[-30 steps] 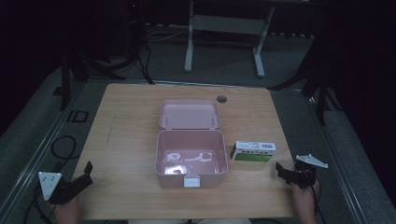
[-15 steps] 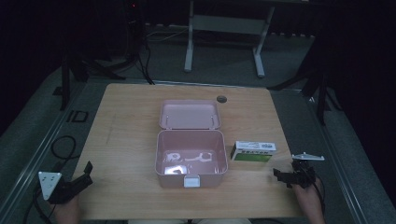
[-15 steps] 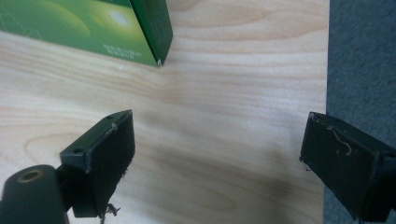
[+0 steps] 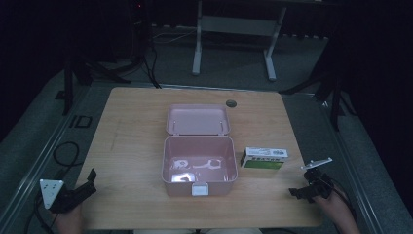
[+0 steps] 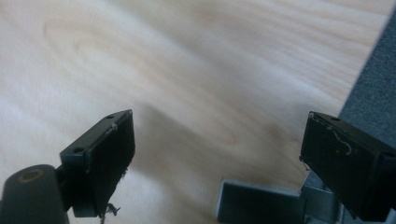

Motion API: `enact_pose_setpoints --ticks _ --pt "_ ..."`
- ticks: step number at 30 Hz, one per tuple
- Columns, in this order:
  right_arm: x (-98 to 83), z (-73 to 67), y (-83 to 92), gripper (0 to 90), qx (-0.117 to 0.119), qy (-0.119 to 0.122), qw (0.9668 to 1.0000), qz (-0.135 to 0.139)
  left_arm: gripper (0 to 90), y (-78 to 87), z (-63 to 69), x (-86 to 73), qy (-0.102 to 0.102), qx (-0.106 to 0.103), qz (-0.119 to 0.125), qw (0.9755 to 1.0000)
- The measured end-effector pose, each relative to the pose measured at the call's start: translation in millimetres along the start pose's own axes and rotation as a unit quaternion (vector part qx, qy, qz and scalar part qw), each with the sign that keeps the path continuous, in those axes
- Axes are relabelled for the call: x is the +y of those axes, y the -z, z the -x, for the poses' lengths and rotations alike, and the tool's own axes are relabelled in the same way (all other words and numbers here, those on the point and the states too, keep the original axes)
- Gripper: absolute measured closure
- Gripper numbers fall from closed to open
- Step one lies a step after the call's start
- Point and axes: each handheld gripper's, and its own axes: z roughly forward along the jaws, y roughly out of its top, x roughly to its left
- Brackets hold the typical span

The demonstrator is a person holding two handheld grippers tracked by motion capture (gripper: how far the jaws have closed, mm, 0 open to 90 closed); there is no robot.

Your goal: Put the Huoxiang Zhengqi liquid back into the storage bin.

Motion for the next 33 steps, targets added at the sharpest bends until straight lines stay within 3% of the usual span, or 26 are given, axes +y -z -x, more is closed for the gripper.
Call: enact_pose_setpoints --ticks 3,8,13,14,15,21,25,28,29,33 --pt "1.6 -4.2 -0.2 9.6 0.014 0.042 0.9987 -0.025 0.9 0.8 -0.2 0.5 0.001 0.000 0.002 1.0000" --pt "4.9 -7.5 -0.2 12.2 0.032 0.100 0.9933 -0.048 0.9 2.1 -1.1 1.2 0.003 0.000 0.005 1.0000" --pt "8.3 -13.2 -1.2 12.9 0.057 0.164 0.9826 -0.067 0.9 2.3 -1.3 1.4 0.003 -0.002 0.003 1.0000" --pt "8.3 -13.2 -1.2 12.9 0.057 0.164 0.9826 -0.067 0.9 2.3 -1.3 1.4 0.003 -0.002 0.003 1.0000" --pt "9.5 -17.1 -1.5 13.1 0.062 0.187 0.9771 -0.080 0.9 2.5 -1.5 1.5 0.004 -0.002 0.004 1.0000" --pt "14.6 -26.8 -1.8 13.3 0.082 0.246 0.9595 -0.111 0.9 2.5 -1.4 1.5 0.004 -0.002 0.003 1.0000" --pt "20.7 -29.3 -0.8 13.7 0.100 0.270 0.9499 -0.121 0.9 2.9 -1.8 1.7 0.004 -0.003 0.004 1.0000" --pt "24.8 -31.0 -0.5 14.4 0.097 0.280 0.9463 -0.129 0.9 2.9 -2.1 1.6 0.005 -0.002 0.004 1.0000" --pt "28.6 -34.3 -0.3 14.5 0.093 0.294 0.9410 -0.139 0.9 3.0 -2.4 1.4 0.005 -0.002 0.004 1.0000" --pt "35.3 -43.3 0.0 14.5 0.100 0.319 0.9290 -0.159 0.9 2.8 -2.0 1.5 0.003 -0.004 0.003 1.0000"
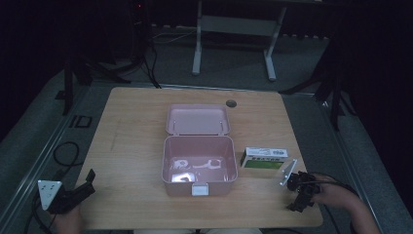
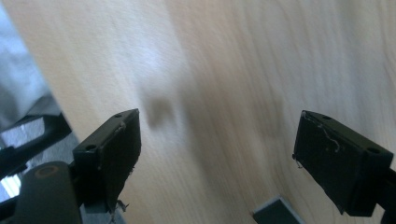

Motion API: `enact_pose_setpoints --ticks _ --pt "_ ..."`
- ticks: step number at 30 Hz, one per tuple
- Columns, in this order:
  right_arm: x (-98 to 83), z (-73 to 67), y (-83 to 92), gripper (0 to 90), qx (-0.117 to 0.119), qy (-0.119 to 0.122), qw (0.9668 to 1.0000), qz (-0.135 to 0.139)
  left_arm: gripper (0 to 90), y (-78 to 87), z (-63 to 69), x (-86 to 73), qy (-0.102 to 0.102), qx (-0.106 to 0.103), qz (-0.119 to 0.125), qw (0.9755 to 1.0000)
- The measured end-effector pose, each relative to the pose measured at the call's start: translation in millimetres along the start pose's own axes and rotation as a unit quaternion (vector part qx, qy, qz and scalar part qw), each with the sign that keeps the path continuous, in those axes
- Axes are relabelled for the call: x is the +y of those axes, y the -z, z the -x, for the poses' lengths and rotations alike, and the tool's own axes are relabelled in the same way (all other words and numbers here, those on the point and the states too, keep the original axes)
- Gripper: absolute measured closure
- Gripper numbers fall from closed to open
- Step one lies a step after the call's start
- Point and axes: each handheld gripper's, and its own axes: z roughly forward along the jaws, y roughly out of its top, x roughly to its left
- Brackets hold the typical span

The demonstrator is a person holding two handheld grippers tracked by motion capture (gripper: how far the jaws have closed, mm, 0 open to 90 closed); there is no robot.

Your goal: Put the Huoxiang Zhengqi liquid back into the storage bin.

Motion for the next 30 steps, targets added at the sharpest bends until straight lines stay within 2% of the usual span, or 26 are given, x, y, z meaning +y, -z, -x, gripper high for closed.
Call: enact_pose_setpoints --ticks 1,4,9,17,20,30 --pt "0.0 0.0 0.0 14.5 0.000 0.000 1.0000 0.000 0.9 0.0 0.0 0.0 0.000 0.000 0.000 1.0000" --pt "11.0 -5.0 1.7 13.8 0.004 0.034 0.9992 -0.021 0.9 0.1 -0.1 0.0 0.001 0.000 0.001 1.0000" --pt "26.3 -9.4 5.4 13.7 0.007 0.065 0.9972 -0.034 0.9 0.2 -0.3 0.0 0.001 -0.001 0.001 1.0000" --pt "51.2 -20.8 7.9 14.7 -0.002 0.129 0.9913 -0.030 0.9 0.1 -0.1 -0.2 0.000 -0.002 0.001 1.0000" --pt "59.3 -24.3 7.7 14.7 0.006 0.144 0.9892 -0.028 0.9 0.0 -0.4 -0.3 0.000 -0.003 -0.001 1.0000" --pt "82.7 -30.4 11.2 13.6 0.009 0.188 0.9816 -0.035 0.9 -0.3 -0.6 -0.5 0.001 -0.005 0.000 1.0000"
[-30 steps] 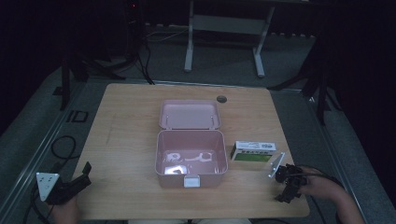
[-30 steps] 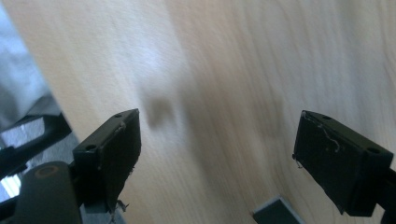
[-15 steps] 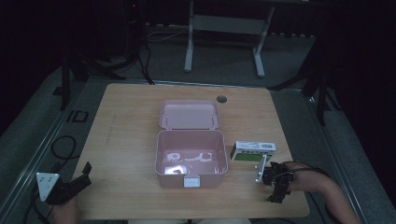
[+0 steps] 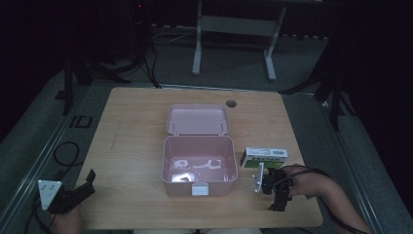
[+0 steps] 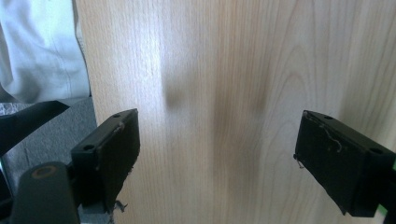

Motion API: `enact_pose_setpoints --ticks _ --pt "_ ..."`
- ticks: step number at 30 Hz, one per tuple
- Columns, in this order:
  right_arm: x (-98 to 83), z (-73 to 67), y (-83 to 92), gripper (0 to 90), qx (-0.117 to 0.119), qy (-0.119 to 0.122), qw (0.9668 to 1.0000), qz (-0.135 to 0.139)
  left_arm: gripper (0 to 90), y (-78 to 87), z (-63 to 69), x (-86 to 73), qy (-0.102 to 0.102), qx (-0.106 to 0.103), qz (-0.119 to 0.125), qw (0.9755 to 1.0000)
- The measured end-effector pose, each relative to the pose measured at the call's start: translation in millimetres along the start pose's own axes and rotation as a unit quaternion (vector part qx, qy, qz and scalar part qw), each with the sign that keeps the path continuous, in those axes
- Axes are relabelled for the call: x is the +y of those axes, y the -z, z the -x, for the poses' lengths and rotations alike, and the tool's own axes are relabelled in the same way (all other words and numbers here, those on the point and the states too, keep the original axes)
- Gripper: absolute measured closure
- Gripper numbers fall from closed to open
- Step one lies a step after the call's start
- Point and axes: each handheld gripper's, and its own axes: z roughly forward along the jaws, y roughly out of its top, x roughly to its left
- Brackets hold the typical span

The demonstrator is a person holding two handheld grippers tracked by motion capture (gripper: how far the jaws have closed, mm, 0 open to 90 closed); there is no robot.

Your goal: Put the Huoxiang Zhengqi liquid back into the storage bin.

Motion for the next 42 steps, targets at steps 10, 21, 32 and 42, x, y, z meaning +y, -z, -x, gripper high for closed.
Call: enact_pose_setpoints --ticks 10,21,32,42 --pt "10.7 3.5 26.6 13.9 -0.007 0.018 0.9998 -0.007 0.9 -0.2 0.3 -0.3 0.000 -0.001 -0.001 1.0000" --pt "8.5 16.3 69.1 14.2 -0.035 0.013 0.9993 0.007 0.9 -0.3 0.0 -0.4 0.001 -0.002 -0.001 1.0000" --pt "7.0 38.3 96.2 14.1 -0.046 0.009 0.9987 0.018 0.9 -0.4 0.2 -0.3 -0.002 -0.001 -0.002 1.0000" --pt "5.9 60.4 98.5 13.5 -0.047 -0.009 0.9987 0.017 0.9 -0.2 -0.8 -1.0 -0.001 0.000 -0.003 1.0000"
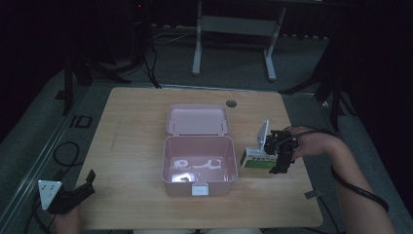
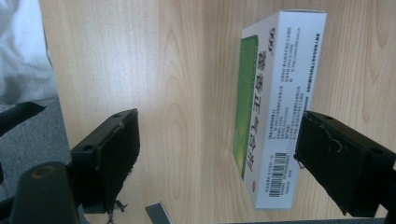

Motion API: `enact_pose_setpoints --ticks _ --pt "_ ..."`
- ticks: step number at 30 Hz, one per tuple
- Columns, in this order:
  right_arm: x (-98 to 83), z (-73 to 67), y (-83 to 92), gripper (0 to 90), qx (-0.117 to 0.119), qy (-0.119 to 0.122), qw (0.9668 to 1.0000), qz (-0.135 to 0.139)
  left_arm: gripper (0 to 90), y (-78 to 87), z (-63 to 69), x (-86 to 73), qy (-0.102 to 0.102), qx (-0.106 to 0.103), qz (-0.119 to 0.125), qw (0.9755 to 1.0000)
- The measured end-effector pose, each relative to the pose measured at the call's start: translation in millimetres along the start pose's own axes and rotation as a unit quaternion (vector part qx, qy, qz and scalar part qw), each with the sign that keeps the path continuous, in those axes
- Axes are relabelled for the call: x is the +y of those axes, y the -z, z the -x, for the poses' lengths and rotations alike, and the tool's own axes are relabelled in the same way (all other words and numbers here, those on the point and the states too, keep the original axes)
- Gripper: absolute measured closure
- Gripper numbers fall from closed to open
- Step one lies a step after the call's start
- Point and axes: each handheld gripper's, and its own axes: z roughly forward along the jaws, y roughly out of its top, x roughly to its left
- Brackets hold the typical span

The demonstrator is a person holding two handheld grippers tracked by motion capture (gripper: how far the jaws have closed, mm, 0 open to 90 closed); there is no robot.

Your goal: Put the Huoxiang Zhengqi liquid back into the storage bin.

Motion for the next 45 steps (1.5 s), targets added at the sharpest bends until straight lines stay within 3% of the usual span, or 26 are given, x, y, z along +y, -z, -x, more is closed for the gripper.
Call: enact_pose_setpoints --ticks 6,9,13,19,25,38,45 --pt "3.6 9.3 -0.4 12.5 0.001 -0.003 1.0000 0.002 0.9 -0.3 0.1 -0.3 0.001 -0.002 -0.001 1.0000" --pt "4.6 16.1 -2.4 12.8 0.006 -0.018 0.9998 0.004 0.9 -0.2 0.3 -0.4 0.001 -0.004 -0.001 1.0000" --pt "6.7 20.4 -5.1 13.2 0.003 -0.013 0.9999 0.004 0.9 -0.2 -0.1 -0.5 0.001 -0.004 -0.001 1.0000" --pt "4.7 26.8 -15.0 24.5 -0.004 -0.009 0.9999 -0.011 0.9 -0.1 -0.2 -0.7 0.000 -0.006 -0.003 1.0000" --pt "-2.4 37.2 -27.2 36.5 -0.005 -0.034 0.9994 -0.011 1.0 -0.1 0.0 -0.7 0.000 -0.006 -0.003 1.0000" --pt "-2.0 43.4 -51.2 46.6 0.007 -0.033 0.9989 -0.034 0.9 -0.9 0.9 -0.9 -0.003 -0.007 -0.005 1.0000" --pt "0.3 46.2 -55.0 53.7 0.005 -0.030 0.9988 -0.039 0.9 -0.9 1.0 -1.0 -0.004 -0.008 -0.006 0.9999"
